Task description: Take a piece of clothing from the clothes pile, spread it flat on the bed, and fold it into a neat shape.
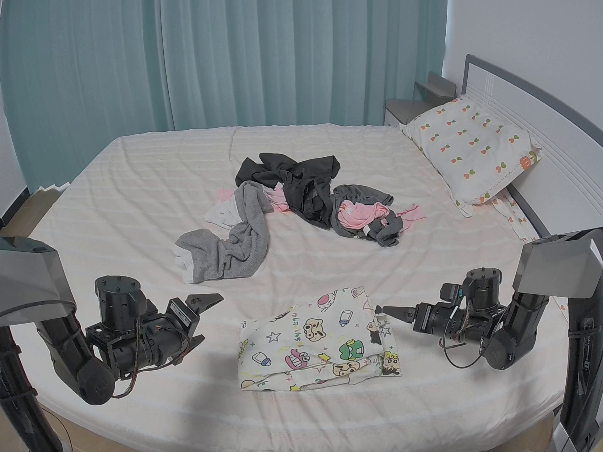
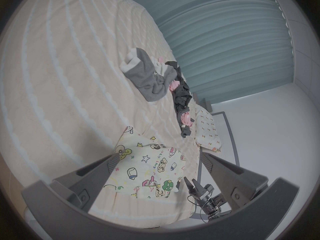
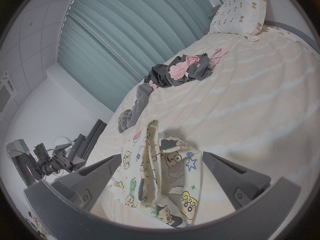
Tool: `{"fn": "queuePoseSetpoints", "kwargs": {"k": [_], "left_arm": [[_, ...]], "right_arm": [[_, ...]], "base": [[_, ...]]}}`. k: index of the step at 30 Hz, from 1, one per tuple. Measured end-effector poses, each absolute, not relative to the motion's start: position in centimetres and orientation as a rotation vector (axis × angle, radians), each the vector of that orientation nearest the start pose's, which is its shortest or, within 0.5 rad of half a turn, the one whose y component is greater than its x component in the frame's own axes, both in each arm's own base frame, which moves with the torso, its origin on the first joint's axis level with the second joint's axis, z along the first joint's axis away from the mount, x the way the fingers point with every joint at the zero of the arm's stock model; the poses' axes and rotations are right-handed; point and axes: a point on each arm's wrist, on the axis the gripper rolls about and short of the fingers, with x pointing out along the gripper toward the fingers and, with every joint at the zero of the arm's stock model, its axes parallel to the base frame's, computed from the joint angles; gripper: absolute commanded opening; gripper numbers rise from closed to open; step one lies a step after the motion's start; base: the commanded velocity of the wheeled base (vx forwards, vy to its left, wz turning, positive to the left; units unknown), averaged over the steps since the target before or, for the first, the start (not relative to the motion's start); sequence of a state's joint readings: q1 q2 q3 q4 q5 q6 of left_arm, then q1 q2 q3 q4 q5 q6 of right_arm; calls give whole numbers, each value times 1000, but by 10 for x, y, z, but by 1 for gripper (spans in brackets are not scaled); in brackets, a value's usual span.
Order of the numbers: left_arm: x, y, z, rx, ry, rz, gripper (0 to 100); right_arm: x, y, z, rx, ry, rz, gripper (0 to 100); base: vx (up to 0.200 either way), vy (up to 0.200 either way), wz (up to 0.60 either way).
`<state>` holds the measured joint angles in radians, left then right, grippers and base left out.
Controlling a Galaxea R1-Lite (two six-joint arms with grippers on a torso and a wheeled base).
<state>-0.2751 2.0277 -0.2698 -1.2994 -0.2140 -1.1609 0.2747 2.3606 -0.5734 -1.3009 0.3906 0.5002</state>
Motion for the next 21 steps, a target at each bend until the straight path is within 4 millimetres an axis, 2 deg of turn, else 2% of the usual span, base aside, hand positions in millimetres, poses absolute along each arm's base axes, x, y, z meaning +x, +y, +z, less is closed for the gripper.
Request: {"fn": "queuePoseSetpoints", "kwargs": {"k": [11, 20, 21], "left_arm": [[249, -58, 21, -1136, 691, -178, 100], [251, -55, 14, -1138, 700, -161, 100], [251, -55, 14, -1138, 701, -161, 100]], "right_arm": [[297, 116, -32, 384, 714, 602, 100], [295, 137, -36, 361, 725, 663, 100], [295, 138, -36, 360, 727, 666, 0]], "base": [[0, 0, 0], [0, 0, 0], [0, 0, 0]]}}
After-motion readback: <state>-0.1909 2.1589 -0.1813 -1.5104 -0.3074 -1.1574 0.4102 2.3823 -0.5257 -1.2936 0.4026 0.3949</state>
